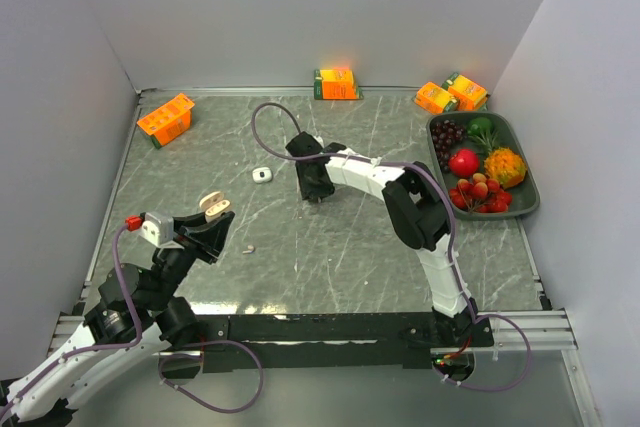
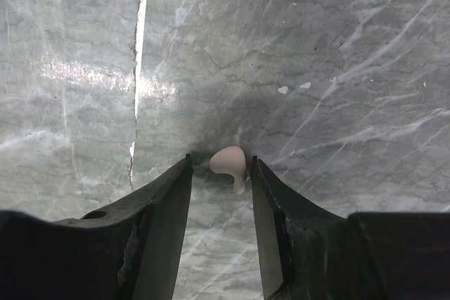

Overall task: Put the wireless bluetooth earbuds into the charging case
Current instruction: Pick up the earbud from the center of the board.

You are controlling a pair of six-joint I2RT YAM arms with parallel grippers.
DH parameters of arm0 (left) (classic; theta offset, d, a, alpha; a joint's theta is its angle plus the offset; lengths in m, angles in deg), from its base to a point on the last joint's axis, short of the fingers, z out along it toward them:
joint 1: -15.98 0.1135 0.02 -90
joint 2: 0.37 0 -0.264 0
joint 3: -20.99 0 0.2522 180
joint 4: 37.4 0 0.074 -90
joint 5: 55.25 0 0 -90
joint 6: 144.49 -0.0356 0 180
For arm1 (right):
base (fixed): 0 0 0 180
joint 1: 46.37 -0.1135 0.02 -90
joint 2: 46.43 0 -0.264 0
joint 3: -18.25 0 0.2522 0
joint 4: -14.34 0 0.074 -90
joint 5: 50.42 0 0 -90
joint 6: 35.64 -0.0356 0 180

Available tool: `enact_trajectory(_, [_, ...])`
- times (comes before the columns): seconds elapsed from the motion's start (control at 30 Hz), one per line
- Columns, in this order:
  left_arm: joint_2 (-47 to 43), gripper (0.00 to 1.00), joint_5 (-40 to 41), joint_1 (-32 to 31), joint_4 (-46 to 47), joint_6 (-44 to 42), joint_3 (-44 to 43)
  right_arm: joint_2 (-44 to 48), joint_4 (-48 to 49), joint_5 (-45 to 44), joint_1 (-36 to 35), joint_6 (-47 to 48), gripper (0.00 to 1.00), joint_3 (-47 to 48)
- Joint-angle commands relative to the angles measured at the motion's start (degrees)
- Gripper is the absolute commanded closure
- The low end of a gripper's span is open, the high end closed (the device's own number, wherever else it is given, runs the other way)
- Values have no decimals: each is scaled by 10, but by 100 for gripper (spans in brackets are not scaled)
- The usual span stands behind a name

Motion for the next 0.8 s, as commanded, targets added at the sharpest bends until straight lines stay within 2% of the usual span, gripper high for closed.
enact_trajectory(0.0, [-5, 99, -4, 1, 17, 9, -6, -36, -23, 7, 11, -1, 52, 26])
enact_trajectory(0.47, [-5, 99, -3, 1, 18, 9, -6, -51, -54, 2, 42, 25, 45, 81])
enact_trajectory(0.77, [-6, 99, -1, 1, 15, 8, -6, -86, -98, 17, 67, 40, 42, 177])
